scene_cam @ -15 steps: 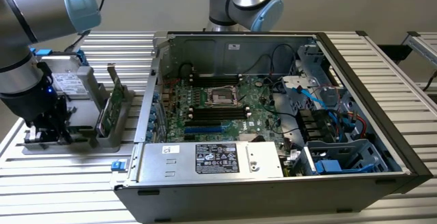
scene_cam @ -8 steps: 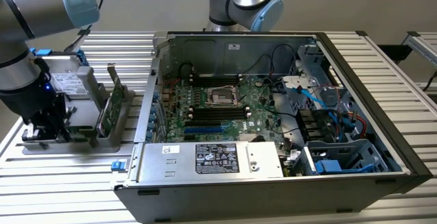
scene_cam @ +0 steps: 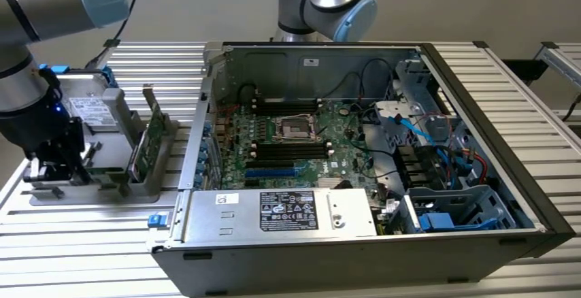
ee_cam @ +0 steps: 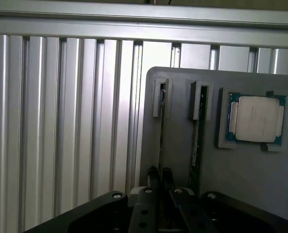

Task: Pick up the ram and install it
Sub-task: 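Pick up the ram and move it above insertion slot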

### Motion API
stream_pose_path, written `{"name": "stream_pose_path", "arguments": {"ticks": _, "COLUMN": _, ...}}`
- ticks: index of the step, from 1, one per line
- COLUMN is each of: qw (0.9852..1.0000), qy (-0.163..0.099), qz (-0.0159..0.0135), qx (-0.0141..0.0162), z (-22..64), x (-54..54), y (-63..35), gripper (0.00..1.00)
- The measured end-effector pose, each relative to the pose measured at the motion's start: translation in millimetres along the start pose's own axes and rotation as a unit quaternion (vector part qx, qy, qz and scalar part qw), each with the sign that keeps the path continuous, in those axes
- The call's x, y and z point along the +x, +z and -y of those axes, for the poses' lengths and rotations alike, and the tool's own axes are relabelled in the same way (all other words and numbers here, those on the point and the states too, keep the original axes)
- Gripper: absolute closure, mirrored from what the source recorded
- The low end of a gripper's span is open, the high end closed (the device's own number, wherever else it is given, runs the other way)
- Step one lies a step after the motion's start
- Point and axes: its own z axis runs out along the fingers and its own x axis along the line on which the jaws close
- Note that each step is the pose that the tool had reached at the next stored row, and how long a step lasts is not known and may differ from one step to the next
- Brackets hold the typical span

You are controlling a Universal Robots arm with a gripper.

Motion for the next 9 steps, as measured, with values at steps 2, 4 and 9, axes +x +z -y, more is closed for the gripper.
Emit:
{"name": "stream_pose_path", "arguments": {"ticks": 2, "qw": 1.0000, "qy": 0.000, "qz": 0.0011, "qx": 0.0000, "z": -0.1, "x": 0.2, "y": -4.6, "gripper": 0.86}}
{"name": "stream_pose_path", "arguments": {"ticks": 4, "qw": 1.0000, "qy": 0.000, "qz": 0.0028, "qx": 0.0002, "z": -0.1, "x": 0.3, "y": -9.5, "gripper": 0.86}}
{"name": "stream_pose_path", "arguments": {"ticks": 9, "qw": 1.0000, "qy": 0.000, "qz": 0.0061, "qx": 0.0001, "z": 0.0, "x": 0.8, "y": -21.9, "gripper": 0.86}}
